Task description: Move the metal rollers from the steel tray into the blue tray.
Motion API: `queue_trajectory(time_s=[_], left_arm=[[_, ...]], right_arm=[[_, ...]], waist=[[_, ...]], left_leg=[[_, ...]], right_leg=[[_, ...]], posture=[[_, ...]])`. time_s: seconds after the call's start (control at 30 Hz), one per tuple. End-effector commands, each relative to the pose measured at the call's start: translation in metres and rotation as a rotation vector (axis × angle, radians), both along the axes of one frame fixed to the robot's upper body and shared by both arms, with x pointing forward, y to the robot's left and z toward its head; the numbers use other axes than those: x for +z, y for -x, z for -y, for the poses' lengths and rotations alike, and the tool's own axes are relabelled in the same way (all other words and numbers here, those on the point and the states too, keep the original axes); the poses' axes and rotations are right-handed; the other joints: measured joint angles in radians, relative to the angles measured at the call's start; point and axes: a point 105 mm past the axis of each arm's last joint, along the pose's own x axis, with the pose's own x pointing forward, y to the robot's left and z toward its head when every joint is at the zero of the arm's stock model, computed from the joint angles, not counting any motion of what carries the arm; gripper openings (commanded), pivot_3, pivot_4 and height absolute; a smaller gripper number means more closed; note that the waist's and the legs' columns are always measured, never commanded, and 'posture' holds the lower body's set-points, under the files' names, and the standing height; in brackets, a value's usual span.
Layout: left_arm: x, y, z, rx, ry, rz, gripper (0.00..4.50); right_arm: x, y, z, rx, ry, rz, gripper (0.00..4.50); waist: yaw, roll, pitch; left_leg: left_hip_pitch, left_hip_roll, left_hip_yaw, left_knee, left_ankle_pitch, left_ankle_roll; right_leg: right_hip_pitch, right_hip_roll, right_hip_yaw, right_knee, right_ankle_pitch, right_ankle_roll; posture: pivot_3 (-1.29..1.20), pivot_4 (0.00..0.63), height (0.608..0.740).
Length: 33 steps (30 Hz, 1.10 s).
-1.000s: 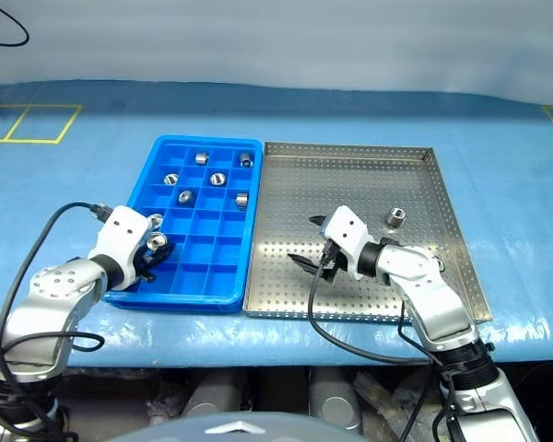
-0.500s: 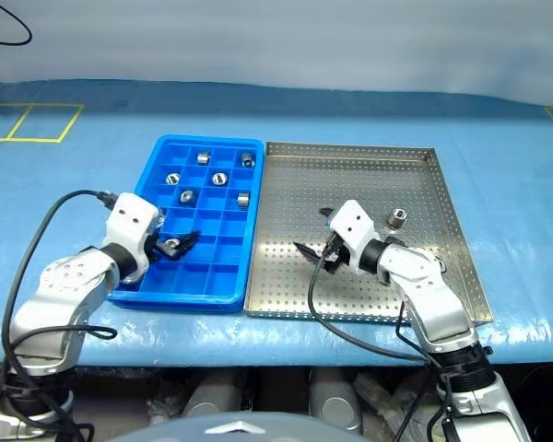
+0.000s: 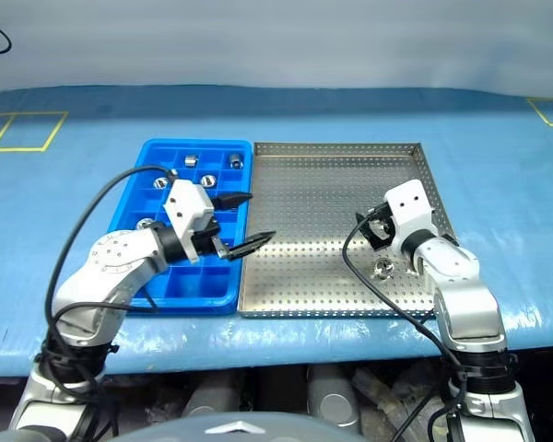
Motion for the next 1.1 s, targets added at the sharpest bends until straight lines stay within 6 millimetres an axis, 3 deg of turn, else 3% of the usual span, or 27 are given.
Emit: queue_trajectory(time_s=[0.03,0.23,0.4,0.8,1.1], left_arm=[[0.006,0.003,0.012,-0.068,0.01,0.038,4.37],[0.001,0.006,0.02,-0.121,0.003,0.025,4.37],[-0.002,0.005,0.024,-0.134,-0.005,0.025,4.37],[-0.006,0.005,0.021,-0.115,-0.014,0.029,4.37],[-0.006,0.006,0.02,-0.103,-0.016,0.034,4.37]], right_arm=[[0.009,0.015,-0.003,0.035,-0.004,0.001,4.5],[-0.001,0.039,-0.003,0.052,-0.036,-0.074,4.5],[-0.009,0.047,-0.005,0.058,-0.06,-0.119,4.5],[-0.027,0.042,-0.025,0.122,-0.118,-0.182,4.5],[-0.04,0.032,-0.023,0.102,-0.123,-0.216,4.5]], waist=[[-0.011,0.0,0.0],[-0.047,0.001,0.0],[-0.086,0.001,0.0],[-0.132,0.001,0.0],[-0.133,0.0,0.0]], left_leg=[[0.0,0.0,0.0,0.0,0.0,0.0],[0.0,0.0,0.001,0.001,0.0,0.001],[0.002,0.001,0.003,0.002,0.0,0.001],[0.004,0.001,0.006,0.002,0.0,0.002],[0.004,0.001,0.006,0.002,0.0,0.002]], right_leg=[[0.0,0.0,0.0,0.0,0.0,0.0],[0.0,0.0,0.002,0.0,0.0,0.001],[0.002,0.001,0.003,0.0,-0.002,0.007],[0.003,0.002,0.007,0.0,-0.002,0.009],[0.002,0.002,0.008,0.0,-0.001,0.01]], posture=[[-0.24,0.15,0.74],[-0.27,0.15,0.74],[-0.29,0.15,0.74],[-0.26,0.15,0.74],[-0.24,0.15,0.74]])
